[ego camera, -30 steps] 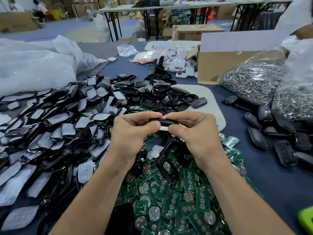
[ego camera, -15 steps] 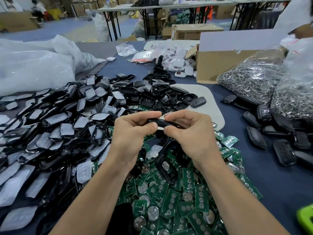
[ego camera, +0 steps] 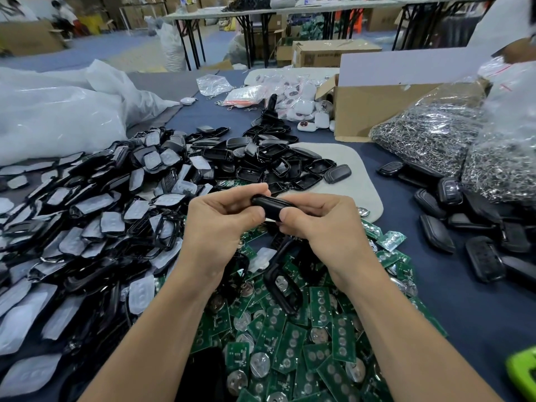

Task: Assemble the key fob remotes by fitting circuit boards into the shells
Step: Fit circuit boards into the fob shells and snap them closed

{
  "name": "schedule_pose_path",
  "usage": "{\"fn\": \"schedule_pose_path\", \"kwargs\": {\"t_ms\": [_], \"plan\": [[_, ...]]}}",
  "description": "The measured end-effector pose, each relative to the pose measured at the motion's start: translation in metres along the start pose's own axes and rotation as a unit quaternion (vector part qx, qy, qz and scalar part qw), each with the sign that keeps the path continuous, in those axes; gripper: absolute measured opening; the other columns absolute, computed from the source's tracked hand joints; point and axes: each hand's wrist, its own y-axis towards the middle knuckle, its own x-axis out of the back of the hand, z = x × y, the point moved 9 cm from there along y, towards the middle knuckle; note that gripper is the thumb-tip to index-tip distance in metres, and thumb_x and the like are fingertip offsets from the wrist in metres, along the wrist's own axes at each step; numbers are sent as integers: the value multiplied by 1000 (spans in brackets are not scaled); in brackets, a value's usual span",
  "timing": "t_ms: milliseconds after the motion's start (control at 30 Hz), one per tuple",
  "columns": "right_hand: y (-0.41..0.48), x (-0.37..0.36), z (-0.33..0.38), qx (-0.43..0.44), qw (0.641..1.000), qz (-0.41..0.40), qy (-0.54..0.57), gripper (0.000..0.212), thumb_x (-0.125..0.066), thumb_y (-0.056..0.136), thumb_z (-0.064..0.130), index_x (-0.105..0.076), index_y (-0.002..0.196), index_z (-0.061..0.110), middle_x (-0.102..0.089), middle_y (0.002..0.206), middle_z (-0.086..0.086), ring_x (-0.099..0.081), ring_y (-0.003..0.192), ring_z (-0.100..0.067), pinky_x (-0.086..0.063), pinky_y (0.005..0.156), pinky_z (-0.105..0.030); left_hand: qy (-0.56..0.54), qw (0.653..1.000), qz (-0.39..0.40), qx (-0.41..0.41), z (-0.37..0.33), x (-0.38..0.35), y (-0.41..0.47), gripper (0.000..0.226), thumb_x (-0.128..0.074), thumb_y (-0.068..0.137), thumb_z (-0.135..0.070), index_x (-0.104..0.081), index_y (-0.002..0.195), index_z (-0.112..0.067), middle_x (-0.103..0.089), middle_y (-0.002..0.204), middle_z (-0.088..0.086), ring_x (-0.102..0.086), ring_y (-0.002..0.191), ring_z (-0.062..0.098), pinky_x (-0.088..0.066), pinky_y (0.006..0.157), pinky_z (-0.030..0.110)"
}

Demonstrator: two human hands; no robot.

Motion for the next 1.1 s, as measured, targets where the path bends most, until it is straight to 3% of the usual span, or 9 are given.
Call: {"fn": "schedule_pose_path", "kwargs": {"t_ms": [467, 567, 667, 833, 900, 967, 1033, 1100], "plan": [[-1, -6, 7, 36, 998, 20, -46, 29, -56, 105, 11, -78, 116, 26, -79, 89, -4, -75, 69, -21, -65, 73, -43, -36, 999, 11, 9, -5, -2, -3, 31, -79, 70, -11, -82, 99, -20, -79, 84, -3, -75, 80, 10, -62, 71, 22], [-2, -11, 5, 23, 998, 46, -26, 30, -51, 107, 12, -76, 119, 23, -75, 79, -12, -70, 60, -26, -60, 62, -38, -34, 999, 10, 6, -6, -3, -3, 32, -79, 73, -14, -80, 105, -18, -80, 87, -3, -76, 82, 10, -62, 73, 23], [-3, -17, 2, -10, 996, 71, 52, 35, -47, 108, 9, -79, 106, 22, -69, 74, -8, -62, 53, -22, -51, 48, -30, -21, 999, 26, 21, -5, -3, -3, 38, -80, 73, -20, -79, 111, -21, -80, 95, 0, -76, 87, 13, -61, 76, 23], [-4, -18, -5, -57, 991, 72, 96, 32, -48, 108, 10, -79, 105, 15, -63, 67, -5, -52, 46, -17, -41, 42, -25, -8, 998, 56, 26, -4, -5, -2, 52, -82, 63, -4, -77, 113, -16, -77, 90, 1, -69, 78, 10, -59, 79, 20], [-5, -18, -3, -54, 994, 62, 73, 27, -52, 106, 10, -79, 107, 16, -69, 72, -6, -58, 52, -18, -47, 49, -28, -12, 998, 49, 34, -2, -2, -1, 50, -82, 62, -4, -78, 110, -15, -78, 90, 2, -69, 78, 12, -59, 79, 22], [-4, -10, 4, -16, 1000, 16, 4, 23, -63, 98, 12, -80, 107, 26, -79, 86, 2, -72, 72, -13, -58, 69, -33, -18, 998, 50, 43, 1, -2, -1, 48, -81, 63, -4, -77, 110, -13, -80, 91, 4, -72, 80, 14, -60, 79, 23], [-5, -5, 13, 30, 998, -7, -53, 29, -75, 86, 16, -80, 109, 33, -80, 98, 14, -74, 94, -4, -59, 90, -35, -23, 997, 48, 48, 3, -2, -1, 47, -80, 63, -4, -77, 110, -12, -81, 92, 6, -76, 83, 16, -60, 77, 23], [-6, -6, 19, 57, 995, 8, -86, 37, -82, 77, 17, -80, 109, 33, -79, 99, 18, -73, 101, -2, -57, 98, -35, -29, 997, 45, 52, 4, -1, 0, 47, -80, 63, -5, -77, 110, -11, -81, 94, 9, -77, 86, 17, -61, 78, 24]]}}
